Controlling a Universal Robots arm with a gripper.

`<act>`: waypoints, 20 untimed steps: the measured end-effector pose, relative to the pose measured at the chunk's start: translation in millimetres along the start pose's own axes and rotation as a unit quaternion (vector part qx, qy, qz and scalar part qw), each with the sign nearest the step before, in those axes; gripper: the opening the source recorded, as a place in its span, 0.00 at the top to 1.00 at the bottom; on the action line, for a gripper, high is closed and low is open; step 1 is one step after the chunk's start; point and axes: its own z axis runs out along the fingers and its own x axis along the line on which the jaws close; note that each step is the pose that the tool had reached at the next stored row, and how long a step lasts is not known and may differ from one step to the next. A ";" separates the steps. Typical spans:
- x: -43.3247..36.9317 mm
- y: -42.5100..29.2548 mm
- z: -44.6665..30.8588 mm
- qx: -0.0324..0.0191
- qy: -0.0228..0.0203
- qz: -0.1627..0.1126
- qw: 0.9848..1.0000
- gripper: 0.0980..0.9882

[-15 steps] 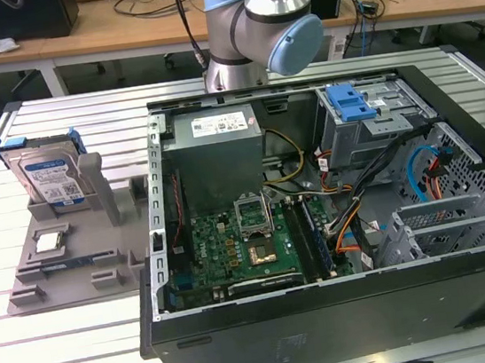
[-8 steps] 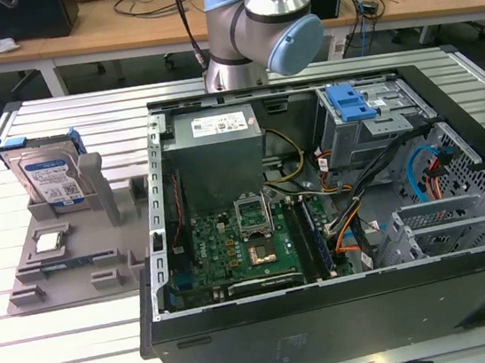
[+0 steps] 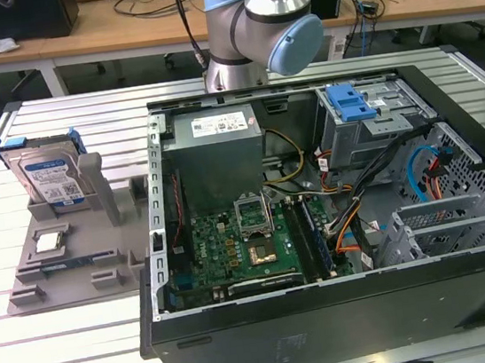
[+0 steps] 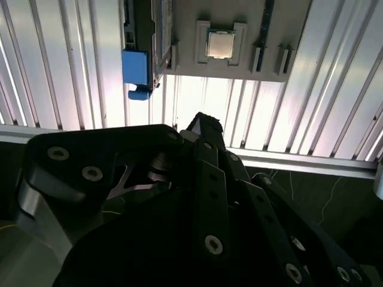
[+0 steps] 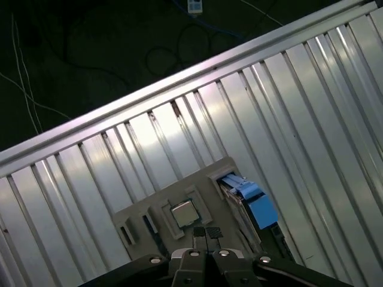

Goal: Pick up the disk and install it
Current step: 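Pick up the disk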

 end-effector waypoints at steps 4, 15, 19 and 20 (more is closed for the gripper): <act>0.0 0.0 0.0 -0.001 0.001 -0.029 1.000 0.99; 0.0 0.0 0.0 -0.002 0.004 -0.094 0.996 0.99; 0.0 0.1 0.0 -0.003 0.005 -0.119 0.993 0.99; 0.0 0.0 0.0 -0.003 0.005 -0.123 0.992 0.99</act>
